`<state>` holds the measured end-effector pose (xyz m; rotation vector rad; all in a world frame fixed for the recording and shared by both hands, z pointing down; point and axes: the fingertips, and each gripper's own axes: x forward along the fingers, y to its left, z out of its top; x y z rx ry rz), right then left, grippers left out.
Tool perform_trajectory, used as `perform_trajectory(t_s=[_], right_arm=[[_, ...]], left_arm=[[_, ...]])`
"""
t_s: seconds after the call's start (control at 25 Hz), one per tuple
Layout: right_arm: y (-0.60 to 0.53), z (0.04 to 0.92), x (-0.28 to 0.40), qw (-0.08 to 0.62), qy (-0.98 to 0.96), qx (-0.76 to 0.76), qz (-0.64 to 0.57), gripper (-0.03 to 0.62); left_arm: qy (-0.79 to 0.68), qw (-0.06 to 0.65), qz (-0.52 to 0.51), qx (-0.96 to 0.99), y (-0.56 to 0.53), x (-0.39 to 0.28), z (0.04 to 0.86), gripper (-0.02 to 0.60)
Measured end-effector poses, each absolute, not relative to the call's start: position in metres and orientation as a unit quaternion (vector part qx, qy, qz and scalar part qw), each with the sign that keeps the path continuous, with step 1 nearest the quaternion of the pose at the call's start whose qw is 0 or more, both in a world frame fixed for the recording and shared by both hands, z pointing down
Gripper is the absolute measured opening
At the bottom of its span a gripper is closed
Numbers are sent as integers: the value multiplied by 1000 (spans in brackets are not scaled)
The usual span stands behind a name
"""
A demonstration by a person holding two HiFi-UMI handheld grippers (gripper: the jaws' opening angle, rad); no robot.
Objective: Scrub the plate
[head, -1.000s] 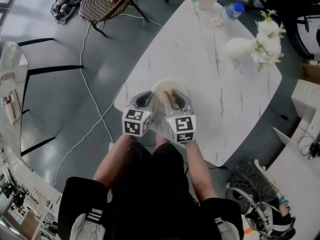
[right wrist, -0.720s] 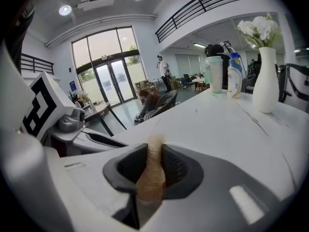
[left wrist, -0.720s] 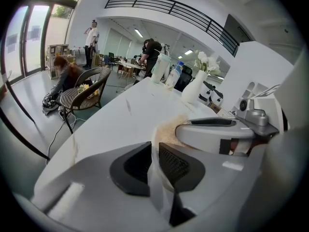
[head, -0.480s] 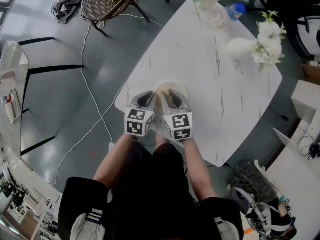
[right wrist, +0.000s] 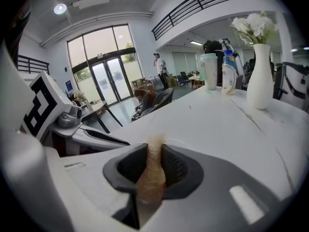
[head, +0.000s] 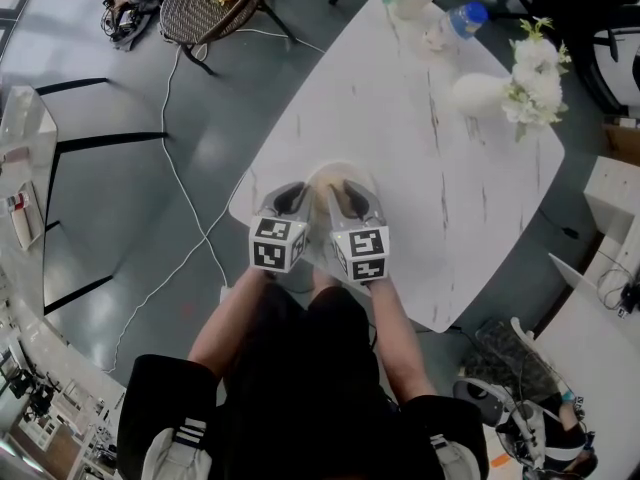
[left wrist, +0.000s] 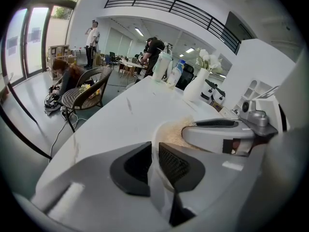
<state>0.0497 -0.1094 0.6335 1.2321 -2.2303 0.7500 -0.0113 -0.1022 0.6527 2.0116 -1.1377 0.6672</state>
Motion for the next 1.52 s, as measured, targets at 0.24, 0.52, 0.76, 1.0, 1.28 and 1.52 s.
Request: perform_trajectory(t_s=[0.24, 0.52, 0.76, 1.0, 1.28, 1.52], right_arm=[[-107, 635, 64, 241, -807, 463, 277, 91], [-107, 637, 76, 252, -802, 468, 273, 91], [-105, 639, 86, 256, -795, 475, 277, 91], [-101, 640, 100, 265, -785, 486, 278, 91], [-98, 639, 112, 262, -777, 495, 288, 91], [-98, 639, 112, 260, -775, 497, 290, 91]], left_arm=[[-441, 360, 260, 780, -102, -11, 653, 53], [-440, 363, 260, 779, -103, -8, 656, 52], [-439, 364, 258, 780, -103, -9, 656, 52], [-438, 366, 259, 779, -103, -10, 655, 52], [-436, 369, 260, 779, -102, -9, 655, 53], [-434, 369, 261, 779, -102, -10, 655, 52]])
